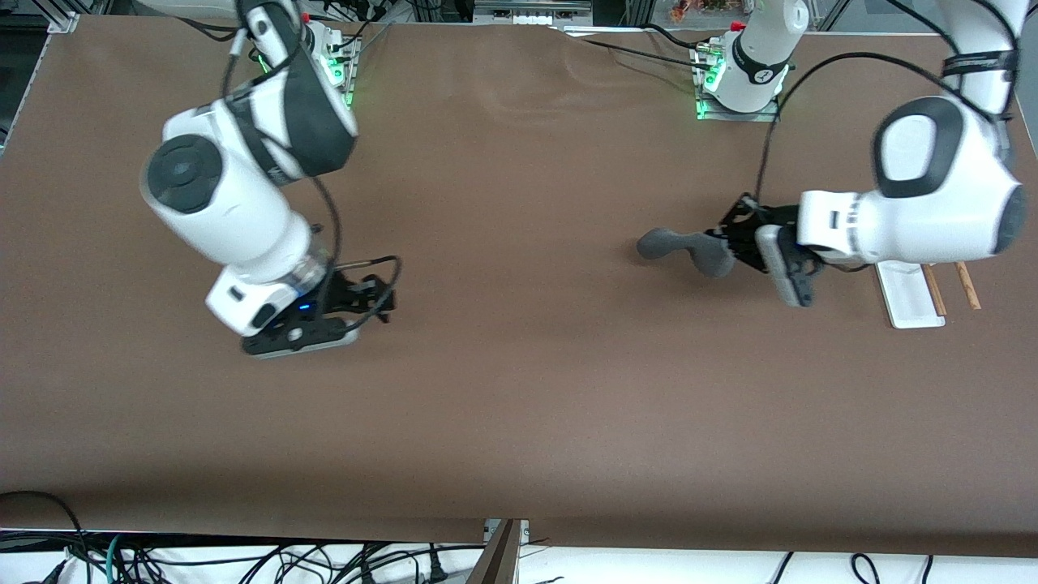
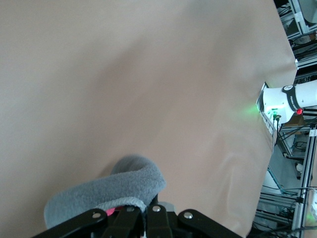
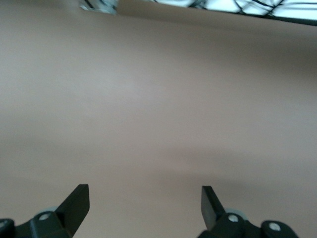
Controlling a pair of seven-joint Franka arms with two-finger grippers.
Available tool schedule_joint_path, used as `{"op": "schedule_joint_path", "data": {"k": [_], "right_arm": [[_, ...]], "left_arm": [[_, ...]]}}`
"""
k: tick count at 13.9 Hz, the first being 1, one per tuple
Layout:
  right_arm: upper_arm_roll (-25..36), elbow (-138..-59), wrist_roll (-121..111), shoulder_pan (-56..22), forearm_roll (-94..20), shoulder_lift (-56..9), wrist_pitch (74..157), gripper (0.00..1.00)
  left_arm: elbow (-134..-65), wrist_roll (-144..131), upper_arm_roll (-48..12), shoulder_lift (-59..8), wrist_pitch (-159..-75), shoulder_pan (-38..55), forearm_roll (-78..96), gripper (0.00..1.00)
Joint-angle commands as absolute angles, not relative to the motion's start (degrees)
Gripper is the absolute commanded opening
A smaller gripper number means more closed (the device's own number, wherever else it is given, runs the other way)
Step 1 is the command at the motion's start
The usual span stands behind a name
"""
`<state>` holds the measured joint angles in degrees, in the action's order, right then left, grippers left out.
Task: Pass towel and hang on rack
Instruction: 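Carry the towel toward the rack while the right gripper releases and withdraws, then lower the towel over the wooden dowel with the left gripper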
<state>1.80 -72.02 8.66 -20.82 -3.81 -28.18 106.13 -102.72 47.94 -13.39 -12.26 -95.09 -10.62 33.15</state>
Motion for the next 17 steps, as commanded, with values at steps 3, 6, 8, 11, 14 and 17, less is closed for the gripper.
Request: {"op": "schedule_joint_path", "data": {"k": [3,6,8,11,14,17], "right_arm": [[2.7,-71.6,-2.8,-11.6,-3.3,-24.6,93.5,1.0],[8.2,-71.8,-10.4,-9.7,-3.2,-22.2,89.9,1.0],[10.4,-71.9,-10.4,-9.4,-2.7,-21.3,88.0,1.0],[9.6,-72.6,-10.2,-9.1,0.1,-18.7,85.4,1.0],[9.1,-81.3,-9.3,-7.0,1.3,-9.1,90.8,1.0],[8.5,-91.4,-9.7,-4.0,1.2,-0.4,94.9,1.0]], "left_arm": [[-100.6,48.6,-14.0,-13.4,-86.1,-23.5,24.3,0.0],[-100.3,51.9,-14.0,-13.8,-85.3,-30.6,17.3,0.0],[-100.3,51.9,-13.8,-13.8,-85.2,-34.3,15.7,0.0],[-95.6,52.1,-13.8,-16.1,-82.1,-38.8,12.4,0.0],[-87.7,53.4,-13.6,-20.4,-76.9,-40.8,7.0,0.0],[-86.7,58.0,-13.5,-22.0,-76.8,-43.7,5.6,0.0]]}}
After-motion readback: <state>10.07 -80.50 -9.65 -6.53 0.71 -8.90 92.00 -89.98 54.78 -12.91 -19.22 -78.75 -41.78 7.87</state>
